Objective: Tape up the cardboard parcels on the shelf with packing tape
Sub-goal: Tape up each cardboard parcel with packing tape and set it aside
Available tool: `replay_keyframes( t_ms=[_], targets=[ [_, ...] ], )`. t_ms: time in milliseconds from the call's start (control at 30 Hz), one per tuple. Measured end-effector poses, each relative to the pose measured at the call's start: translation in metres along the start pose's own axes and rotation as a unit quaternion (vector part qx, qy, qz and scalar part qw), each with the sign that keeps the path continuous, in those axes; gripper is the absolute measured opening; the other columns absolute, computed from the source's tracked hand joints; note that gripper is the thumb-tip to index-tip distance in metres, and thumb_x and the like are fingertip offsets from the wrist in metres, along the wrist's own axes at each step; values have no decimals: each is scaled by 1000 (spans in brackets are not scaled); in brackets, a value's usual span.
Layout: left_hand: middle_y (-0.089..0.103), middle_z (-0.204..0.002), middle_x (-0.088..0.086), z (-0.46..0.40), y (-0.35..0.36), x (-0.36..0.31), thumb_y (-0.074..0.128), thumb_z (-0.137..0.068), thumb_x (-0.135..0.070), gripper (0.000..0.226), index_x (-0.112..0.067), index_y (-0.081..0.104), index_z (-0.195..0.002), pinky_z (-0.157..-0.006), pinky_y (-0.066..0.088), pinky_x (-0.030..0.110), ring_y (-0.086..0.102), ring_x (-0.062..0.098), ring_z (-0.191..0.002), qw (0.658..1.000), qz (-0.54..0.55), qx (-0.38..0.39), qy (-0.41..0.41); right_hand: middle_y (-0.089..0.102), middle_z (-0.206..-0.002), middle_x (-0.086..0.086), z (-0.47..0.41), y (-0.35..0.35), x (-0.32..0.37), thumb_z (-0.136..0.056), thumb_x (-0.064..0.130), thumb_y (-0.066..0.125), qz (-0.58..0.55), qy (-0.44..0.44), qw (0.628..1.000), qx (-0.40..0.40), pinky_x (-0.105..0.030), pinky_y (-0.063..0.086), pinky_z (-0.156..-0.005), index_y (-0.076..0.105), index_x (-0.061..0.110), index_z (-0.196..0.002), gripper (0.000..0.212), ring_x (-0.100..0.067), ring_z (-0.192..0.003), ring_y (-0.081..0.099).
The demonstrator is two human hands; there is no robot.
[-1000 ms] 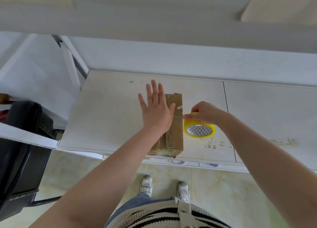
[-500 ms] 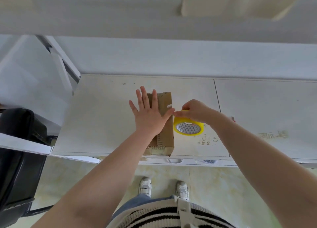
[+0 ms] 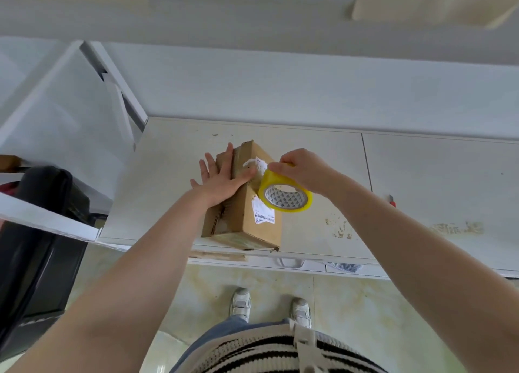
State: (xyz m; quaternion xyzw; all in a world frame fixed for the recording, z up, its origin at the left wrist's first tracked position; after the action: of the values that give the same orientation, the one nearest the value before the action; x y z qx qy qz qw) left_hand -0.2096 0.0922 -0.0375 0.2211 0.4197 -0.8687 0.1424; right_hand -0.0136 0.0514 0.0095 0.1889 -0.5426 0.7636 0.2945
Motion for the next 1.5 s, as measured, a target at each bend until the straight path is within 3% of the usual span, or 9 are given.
replay_keyframes(
  t_ms=[100,233,467,667,933,1067,1267,1400,1500],
  targets=[
    [-14,-165,5,-2,-3,1,37,-58,-93,109,-58,-21,-144,-120,8,58,-4,36,-151,999,33,33,-19,63,-72,-4,2,-2,3,-95,54,52,11,-1,1000,9,-33,50,-66,62,16,-74,44,-19,-61,63],
    [13,-157,7,-2,-7,-2,55,-59,-91,110,-64,-10,-144,-116,29,53,30,40,-140,996,87,29,-9,55,-69,-2,6,-5,8,-93,57,52,42,-10,999,15,-30,39,-59,61,12,-75,49,-18,-64,53],
    [38,-155,-1,1,24,-15,69,-82,-58,93,-52,9,-153,-97,43,32,51,20,-125,955,287,62,43,52,-68,-1,21,-42,7,-87,54,62,68,-47,997,-3,-31,38,-61,62,12,-74,43,-17,-66,49],
    [38,-156,0,-2,45,-16,58,-91,-55,88,-46,-2,-155,-81,46,27,57,11,-106,925,369,89,27,56,-78,-2,17,-26,12,-90,55,56,100,-34,994,-7,-32,39,-61,63,11,-83,45,-19,-72,52],
    [50,-146,-1,-4,40,0,71,-87,-37,90,-41,15,-156,-81,48,27,61,9,-105,904,421,64,22,50,-62,-1,16,-42,-8,-77,66,64,177,-8,984,-1,-31,36,-57,53,15,-61,55,-20,-62,49],
    [49,-145,-3,-2,39,15,66,-91,-31,84,-38,14,-156,-89,40,29,56,4,-102,892,447,66,18,57,-75,3,25,-60,-43,-79,67,63,219,47,974,-17,-26,36,-56,60,21,-67,47,-20,-75,56],
    [63,-131,2,-7,38,21,69,-88,-26,85,-36,19,-156,-71,51,33,68,9,-95,880,471,66,5,62,-82,0,12,-31,-72,-78,65,66,145,97,985,-14,-27,39,-59,65,20,-75,45,-22,-79,60],
    [69,-117,0,-11,38,35,68,-91,-23,78,-32,24,-155,-75,53,35,71,16,-92,877,479,43,-10,59,-81,4,3,-7,-77,-81,61,66,110,109,988,-3,-27,39,-60,64,21,-80,40,-19,-79,58],
    [66,-127,6,-11,39,42,67,-92,-23,72,-28,31,-154,-79,54,31,71,17,-96,881,472,37,-11,61,-82,2,-4,8,-81,-82,62,65,109,114,988,0,-26,40,-60,62,20,-81,42,-19,-78,59]
  ],
)
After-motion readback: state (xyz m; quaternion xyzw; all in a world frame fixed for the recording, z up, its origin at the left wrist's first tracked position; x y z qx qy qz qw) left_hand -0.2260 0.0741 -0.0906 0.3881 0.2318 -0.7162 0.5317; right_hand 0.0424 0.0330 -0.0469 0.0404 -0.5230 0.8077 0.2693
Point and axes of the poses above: each hand's wrist, its own z-axis away from the middle knuckle, its own y-axis out of the palm, x = y × z, the point moved 3 cm from there along -z, towards the middle knuckle
